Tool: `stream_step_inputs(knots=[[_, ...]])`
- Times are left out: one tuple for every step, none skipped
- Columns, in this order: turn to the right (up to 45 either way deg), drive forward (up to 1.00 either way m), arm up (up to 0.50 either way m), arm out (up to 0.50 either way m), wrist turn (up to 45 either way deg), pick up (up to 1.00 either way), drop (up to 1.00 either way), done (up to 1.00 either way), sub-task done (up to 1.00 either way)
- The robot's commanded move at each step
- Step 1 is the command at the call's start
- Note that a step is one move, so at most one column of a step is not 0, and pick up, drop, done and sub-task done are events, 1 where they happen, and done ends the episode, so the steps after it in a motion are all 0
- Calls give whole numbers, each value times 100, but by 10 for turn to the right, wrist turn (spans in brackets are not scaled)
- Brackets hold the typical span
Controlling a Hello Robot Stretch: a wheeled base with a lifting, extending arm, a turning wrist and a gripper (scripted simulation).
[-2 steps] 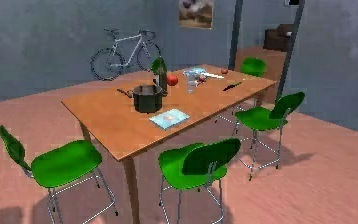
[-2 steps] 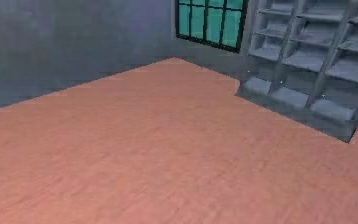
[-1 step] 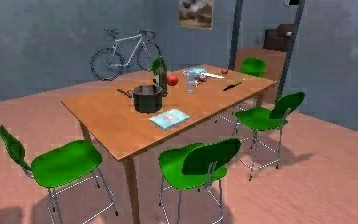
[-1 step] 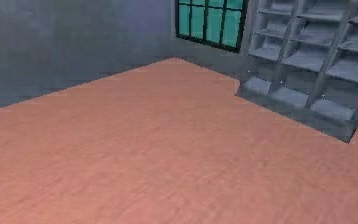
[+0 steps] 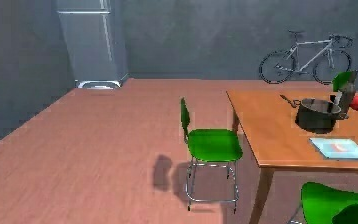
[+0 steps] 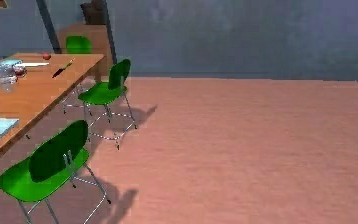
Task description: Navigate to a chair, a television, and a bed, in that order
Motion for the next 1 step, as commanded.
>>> stream_step_inputs(knots=[[-330, 0, 0, 0, 0, 0, 0, 0, 0]])
